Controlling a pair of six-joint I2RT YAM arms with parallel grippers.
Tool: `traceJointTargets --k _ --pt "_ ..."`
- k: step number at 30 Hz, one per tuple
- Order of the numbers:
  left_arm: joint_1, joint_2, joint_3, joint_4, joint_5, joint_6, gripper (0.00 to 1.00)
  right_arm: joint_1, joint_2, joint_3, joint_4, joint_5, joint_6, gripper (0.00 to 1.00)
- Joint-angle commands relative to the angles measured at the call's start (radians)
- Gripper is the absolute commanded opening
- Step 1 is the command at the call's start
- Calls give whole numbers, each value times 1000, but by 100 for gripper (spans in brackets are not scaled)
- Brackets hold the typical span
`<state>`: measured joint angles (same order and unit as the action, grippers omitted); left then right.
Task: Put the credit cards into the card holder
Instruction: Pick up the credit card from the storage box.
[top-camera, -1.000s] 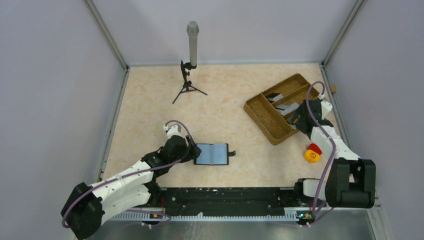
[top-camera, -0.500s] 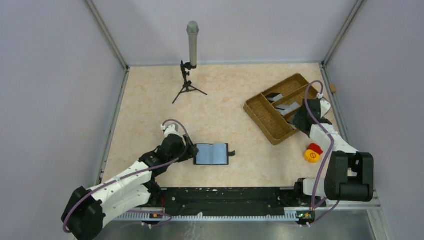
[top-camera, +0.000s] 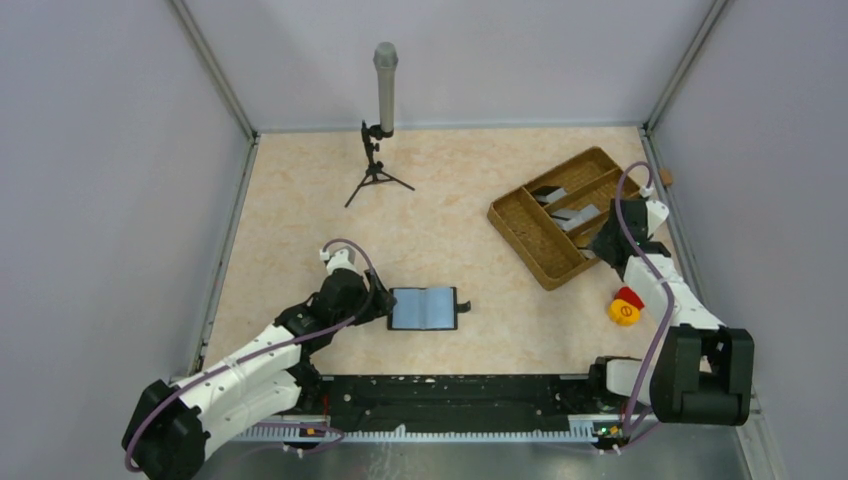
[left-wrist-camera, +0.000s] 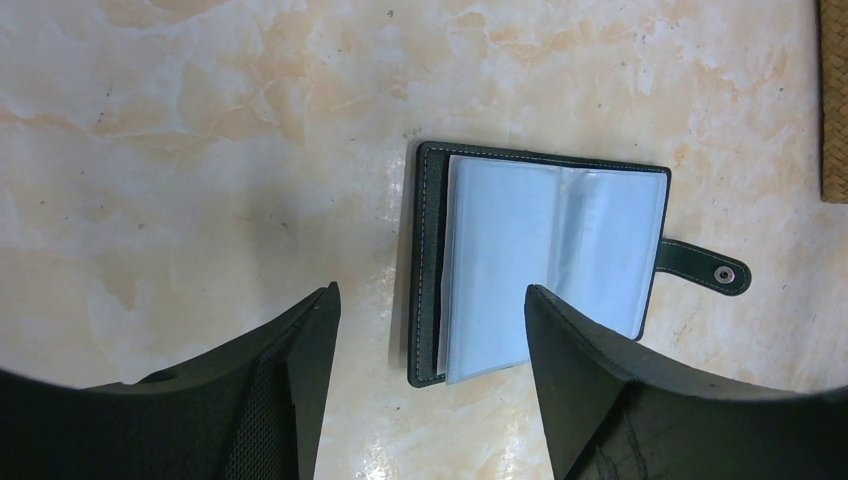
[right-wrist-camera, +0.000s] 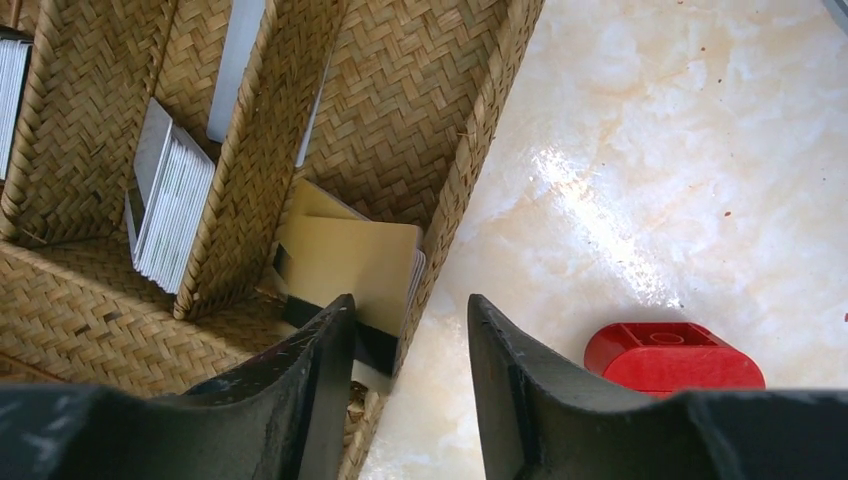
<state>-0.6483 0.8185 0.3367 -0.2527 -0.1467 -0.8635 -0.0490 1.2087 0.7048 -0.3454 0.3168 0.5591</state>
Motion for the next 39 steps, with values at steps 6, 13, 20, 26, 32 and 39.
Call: traceJointTargets --k 6,13,20,26,32,39 --pt "9 -39 7 -19 -5 12 72 -12 -27 13 -12 32 -31 29" --pt "10 -50 8 -35 -9 13 72 -12 -23 2 41 4 -43 28" --pt "11 -51 9 -36 -11 12 72 -12 -26 -10 70 -19 -47 44" --pt "13 -45 8 -35 -10 14 73 -12 8 -14 97 -16 -51 45" --pt "15 -46 9 -38 -10 15 73 -12 46 -17 138 -25 -55 48" --pt "18 -37 9 -31 -6 17 73 -12 101 -32 164 -56 -52 58"
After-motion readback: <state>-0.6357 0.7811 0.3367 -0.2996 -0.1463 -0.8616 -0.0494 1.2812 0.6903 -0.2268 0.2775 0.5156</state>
